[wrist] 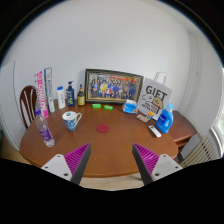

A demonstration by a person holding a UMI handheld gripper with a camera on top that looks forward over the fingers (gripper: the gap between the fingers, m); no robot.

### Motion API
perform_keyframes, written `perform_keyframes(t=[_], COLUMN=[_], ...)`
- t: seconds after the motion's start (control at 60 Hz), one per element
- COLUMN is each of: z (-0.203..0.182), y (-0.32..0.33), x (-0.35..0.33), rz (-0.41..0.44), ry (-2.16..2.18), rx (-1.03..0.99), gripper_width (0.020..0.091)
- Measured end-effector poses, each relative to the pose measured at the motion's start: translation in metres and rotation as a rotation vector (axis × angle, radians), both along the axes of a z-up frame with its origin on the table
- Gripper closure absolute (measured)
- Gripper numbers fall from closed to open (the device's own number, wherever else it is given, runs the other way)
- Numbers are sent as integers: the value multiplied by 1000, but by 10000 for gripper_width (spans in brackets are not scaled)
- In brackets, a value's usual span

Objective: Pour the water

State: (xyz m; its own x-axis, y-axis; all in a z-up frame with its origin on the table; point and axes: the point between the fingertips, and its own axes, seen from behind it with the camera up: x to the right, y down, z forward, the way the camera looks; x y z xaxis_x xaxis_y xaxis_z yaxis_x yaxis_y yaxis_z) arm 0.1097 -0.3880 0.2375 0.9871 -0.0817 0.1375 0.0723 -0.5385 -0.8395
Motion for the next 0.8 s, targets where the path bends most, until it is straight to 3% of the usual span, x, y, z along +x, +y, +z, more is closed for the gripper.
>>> perform_keyframes(t=[0.217,0.5,0.7,0.8], z=[-36,-97,-118,-133], y=[-9,2,84,127], x=[-80,-260,-327,-339], rz=[82,297,303,264], ry=[12,143,174,154], rx=[-42,-50,76,130], gripper_width=[246,246,241,261])
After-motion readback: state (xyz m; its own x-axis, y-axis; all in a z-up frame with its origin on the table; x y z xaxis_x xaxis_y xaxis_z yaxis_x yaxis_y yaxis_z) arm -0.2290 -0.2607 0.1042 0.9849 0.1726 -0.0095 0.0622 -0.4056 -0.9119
